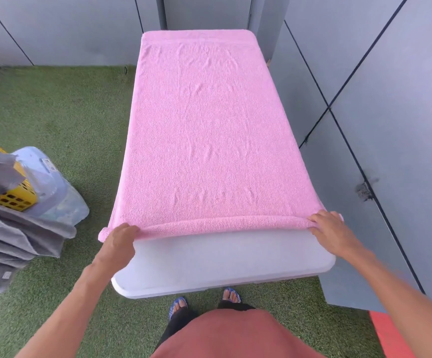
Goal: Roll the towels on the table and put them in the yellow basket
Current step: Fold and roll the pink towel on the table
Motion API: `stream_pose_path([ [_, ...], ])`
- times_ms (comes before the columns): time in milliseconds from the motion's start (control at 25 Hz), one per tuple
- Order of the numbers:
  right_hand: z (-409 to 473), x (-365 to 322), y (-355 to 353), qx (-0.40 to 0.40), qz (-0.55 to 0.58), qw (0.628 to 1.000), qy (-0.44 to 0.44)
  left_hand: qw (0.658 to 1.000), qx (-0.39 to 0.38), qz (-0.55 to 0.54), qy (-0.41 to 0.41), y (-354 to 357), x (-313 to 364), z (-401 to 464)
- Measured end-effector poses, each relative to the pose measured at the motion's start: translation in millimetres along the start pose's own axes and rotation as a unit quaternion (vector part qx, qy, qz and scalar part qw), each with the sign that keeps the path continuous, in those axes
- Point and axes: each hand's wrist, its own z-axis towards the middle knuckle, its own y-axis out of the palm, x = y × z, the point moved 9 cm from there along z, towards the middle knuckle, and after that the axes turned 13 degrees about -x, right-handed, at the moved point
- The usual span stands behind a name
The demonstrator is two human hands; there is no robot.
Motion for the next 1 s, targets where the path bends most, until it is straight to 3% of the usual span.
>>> stream_pose_path([
  [120, 4, 15, -5, -0.081, 0.110, 0.990, 0.020, 0.994, -0.023, -0.096, -0.043, -9, -15, 8],
  [160, 4, 14, -11, -0.061, 0.179, 0.981, 0.031, 0.994, 0.017, -0.100, -0.042, -19, -15, 8],
  [240, -1, 13, -27, 0.068, 0.243, 0.967, 0.047, 0.992, 0.120, -0.034, -0.022, -36, -7, -1],
  [320, -18, -1, -33, 0.195, 0.152, 0.967, 0.055, 0.981, 0.186, 0.053, 0.001, -32, 5, -14],
  [400, -30, -17, -20, 0.221, 0.038, 0.973, 0.056, 0.976, 0.207, 0.062, 0.023, -17, 13, -27],
  [520, -27, -26, -9, 0.183, -0.012, 0.983, 0.021, 0.983, 0.164, 0.068, 0.047, 3, 20, -27],
  [720, 5, -17, -22, 0.105, 0.069, 0.991, 0.046, 0.994, 0.087, 0.060, 0.020, -18, 13, 7],
  [880, 8, -2, -7, -0.002, 0.002, 1.000, 0.021, 0.998, 0.037, 0.038, 0.018, -9, 4, 6],
  [1000, 3, 12, -11, -0.026, 0.167, 0.985, 0.019, 0.999, 0.005, -0.037, -0.014, -8, -7, 6],
])
